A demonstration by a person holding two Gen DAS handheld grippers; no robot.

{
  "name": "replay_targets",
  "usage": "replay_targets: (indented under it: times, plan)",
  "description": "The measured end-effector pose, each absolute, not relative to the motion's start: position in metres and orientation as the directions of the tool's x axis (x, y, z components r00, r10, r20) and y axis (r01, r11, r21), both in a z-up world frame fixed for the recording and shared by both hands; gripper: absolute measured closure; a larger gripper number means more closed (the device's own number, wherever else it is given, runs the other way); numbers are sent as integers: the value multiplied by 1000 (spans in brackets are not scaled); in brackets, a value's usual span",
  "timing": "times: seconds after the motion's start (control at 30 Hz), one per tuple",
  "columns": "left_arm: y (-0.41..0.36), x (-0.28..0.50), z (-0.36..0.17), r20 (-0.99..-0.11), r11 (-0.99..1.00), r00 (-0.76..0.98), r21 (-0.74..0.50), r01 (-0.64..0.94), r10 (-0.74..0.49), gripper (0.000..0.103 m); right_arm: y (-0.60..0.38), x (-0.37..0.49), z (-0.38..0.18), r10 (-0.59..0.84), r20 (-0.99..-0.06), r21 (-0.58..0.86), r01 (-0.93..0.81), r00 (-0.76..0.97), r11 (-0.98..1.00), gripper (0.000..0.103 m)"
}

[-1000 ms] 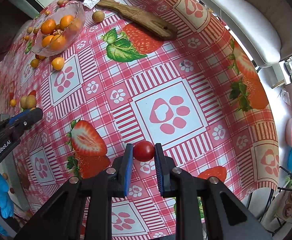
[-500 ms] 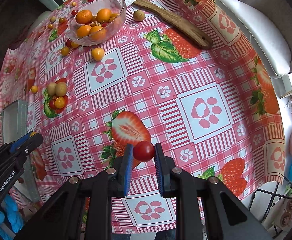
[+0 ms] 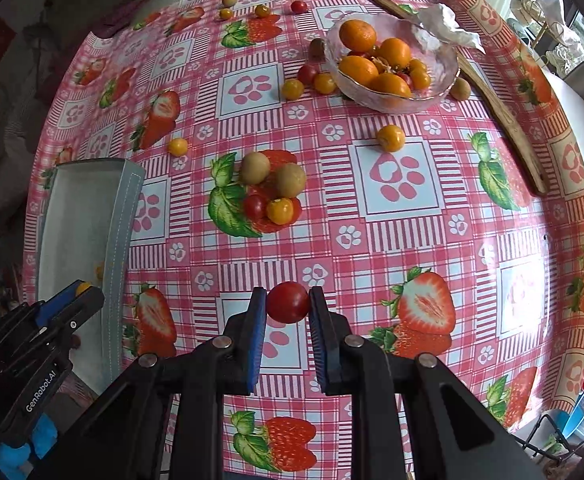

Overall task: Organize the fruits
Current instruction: 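Carry both tomatoes over the white tray and open both tools to drop them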

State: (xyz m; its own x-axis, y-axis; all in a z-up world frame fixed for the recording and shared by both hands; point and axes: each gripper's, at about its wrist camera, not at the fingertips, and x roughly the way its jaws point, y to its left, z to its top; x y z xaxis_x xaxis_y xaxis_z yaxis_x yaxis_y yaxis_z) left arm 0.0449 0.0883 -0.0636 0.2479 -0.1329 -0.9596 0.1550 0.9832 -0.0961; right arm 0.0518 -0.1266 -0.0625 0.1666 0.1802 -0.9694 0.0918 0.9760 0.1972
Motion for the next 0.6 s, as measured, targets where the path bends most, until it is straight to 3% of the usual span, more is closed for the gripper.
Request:
replay_targets:
  times: [0.6]
  plan:
    - [209,81,-98,-971,999,240,-23,-24,-17,82,44,136,-76,273,-957,257,-147,100,955,80]
